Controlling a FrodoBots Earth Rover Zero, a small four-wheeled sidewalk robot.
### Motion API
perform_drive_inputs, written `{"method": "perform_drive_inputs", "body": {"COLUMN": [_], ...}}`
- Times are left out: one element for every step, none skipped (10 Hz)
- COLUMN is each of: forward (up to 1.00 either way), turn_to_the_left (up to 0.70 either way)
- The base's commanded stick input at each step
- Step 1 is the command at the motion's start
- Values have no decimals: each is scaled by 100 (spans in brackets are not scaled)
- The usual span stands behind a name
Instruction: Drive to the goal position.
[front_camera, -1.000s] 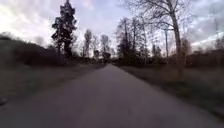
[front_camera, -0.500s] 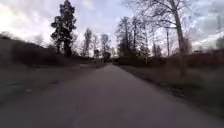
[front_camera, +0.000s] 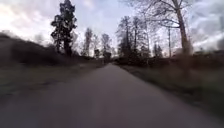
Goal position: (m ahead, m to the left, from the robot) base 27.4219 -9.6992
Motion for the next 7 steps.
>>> {"method": "perform_drive_inputs", "body": {"forward": [100,100,100,100,100,100,100], "turn_to_the_left": [1,1,1,1,1,1,1]}}
